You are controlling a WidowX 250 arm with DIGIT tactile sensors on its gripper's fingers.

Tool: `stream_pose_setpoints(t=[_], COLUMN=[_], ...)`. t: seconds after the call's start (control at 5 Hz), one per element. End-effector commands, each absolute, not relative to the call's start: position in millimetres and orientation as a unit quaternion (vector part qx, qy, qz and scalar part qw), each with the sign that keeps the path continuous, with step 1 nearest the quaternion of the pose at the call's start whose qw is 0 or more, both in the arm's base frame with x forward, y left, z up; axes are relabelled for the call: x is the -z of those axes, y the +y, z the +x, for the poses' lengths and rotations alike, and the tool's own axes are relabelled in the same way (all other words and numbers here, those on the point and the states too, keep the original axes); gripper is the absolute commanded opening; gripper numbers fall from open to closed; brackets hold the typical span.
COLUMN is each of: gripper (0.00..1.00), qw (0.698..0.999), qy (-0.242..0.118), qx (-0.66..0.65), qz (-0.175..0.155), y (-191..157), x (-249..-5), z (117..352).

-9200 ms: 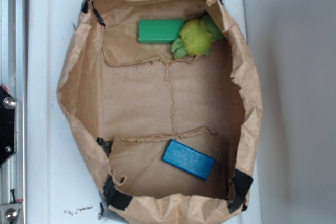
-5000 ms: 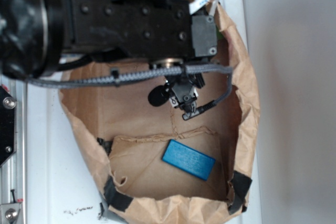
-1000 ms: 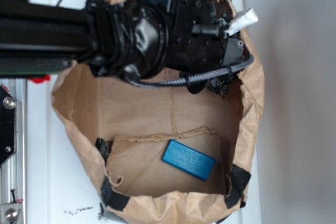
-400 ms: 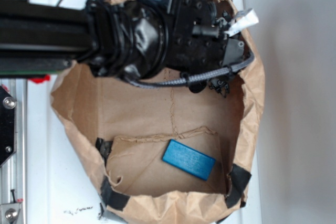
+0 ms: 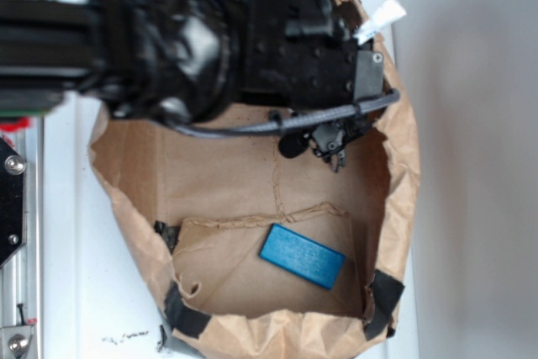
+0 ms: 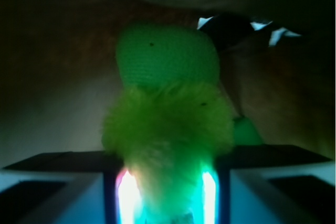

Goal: Grab the green animal.

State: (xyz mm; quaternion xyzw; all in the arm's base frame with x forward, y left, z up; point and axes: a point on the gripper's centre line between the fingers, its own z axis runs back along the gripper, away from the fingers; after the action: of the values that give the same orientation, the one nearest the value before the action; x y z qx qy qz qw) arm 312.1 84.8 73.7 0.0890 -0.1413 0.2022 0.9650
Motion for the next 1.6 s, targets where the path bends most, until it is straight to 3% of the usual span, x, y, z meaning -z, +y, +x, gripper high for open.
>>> stream_pose_setpoints(t=[0.0, 0.2, 0.4, 1.0, 1.4], gripper=[0.00, 0.00, 0.00, 0.00, 0.00], qw=[0.978, 0.986, 0.986, 0.983, 0.982], qy=[-0.146, -0.142, -0.164, -0.183, -0.179], qx=[-0.137, -0.071, -0.028, 0.002, -0.015], qz=[0.054, 0.044, 0.022, 0.012, 0.065], y=[88.6, 90.7, 94.5, 67.4, 35.6], x=[-146.5, -160.5, -170.8, -199.9, -204.9], z=[294.8, 286.1, 275.5, 260.4, 261.8])
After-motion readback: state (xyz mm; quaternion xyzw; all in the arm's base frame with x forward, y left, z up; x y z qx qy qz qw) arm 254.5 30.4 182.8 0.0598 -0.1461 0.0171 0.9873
